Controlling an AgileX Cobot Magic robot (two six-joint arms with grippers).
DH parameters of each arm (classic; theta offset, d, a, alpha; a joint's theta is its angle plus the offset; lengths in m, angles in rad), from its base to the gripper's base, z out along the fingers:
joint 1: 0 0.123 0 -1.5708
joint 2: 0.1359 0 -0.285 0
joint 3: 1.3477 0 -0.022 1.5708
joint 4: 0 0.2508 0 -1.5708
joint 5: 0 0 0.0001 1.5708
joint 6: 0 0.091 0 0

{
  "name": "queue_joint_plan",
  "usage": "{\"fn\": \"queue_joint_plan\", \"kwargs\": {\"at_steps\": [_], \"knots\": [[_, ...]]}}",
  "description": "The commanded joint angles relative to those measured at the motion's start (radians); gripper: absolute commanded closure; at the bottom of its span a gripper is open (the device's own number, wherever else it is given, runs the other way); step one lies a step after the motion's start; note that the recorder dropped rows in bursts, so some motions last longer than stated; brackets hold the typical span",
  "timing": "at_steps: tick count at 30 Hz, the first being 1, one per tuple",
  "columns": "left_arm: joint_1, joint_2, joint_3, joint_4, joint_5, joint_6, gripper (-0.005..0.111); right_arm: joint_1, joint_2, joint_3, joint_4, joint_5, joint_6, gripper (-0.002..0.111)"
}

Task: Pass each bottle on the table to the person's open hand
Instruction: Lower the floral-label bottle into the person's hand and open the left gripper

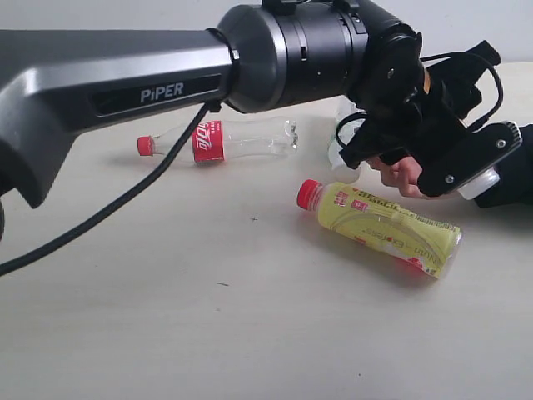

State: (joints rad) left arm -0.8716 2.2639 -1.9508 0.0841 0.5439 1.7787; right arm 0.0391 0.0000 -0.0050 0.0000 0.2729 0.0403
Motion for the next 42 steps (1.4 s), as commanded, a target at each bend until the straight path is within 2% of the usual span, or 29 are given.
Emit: {"fn": "queue_joint_plan", "kwargs": {"at_steps": [1,13,25,27,32,35,38,42], "knots": [[-0.026,-0.002,-0.009,-0.021,-0.015,0.000,0.107,-0.005,0.000,0.005,0.000,-0.006,-0.003,0.108],[-0.022,0.069,-0.009,-0.037,-0.053,0.000,0.107,-0.005,0.000,0.005,0.000,-0.006,-0.003,0.108],[-0.015,0.069,-0.009,-0.040,-0.056,-0.006,0.106,-0.005,0.000,0.005,0.000,-0.006,-0.003,0.108],[-0.015,0.069,-0.009,-0.041,-0.056,-0.006,0.097,-0.005,0.000,0.005,0.000,-0.006,-0.003,0.108],[-0.015,0.069,-0.009,-0.041,-0.056,-0.013,0.060,-0.005,0.000,0.005,0.000,-0.006,-0.003,0.108],[-0.015,0.069,-0.009,-0.046,-0.058,-0.015,0.045,-0.005,0.000,0.005,0.000,-0.006,-0.003,0.108],[-0.015,0.069,-0.009,-0.046,-0.073,-0.046,0.039,-0.005,0.000,0.005,0.000,-0.006,-0.003,0.108],[-0.015,0.069,-0.009,-0.046,-0.081,-0.060,0.039,-0.005,0.000,0.005,0.000,-0.006,-0.003,0.108]]}}
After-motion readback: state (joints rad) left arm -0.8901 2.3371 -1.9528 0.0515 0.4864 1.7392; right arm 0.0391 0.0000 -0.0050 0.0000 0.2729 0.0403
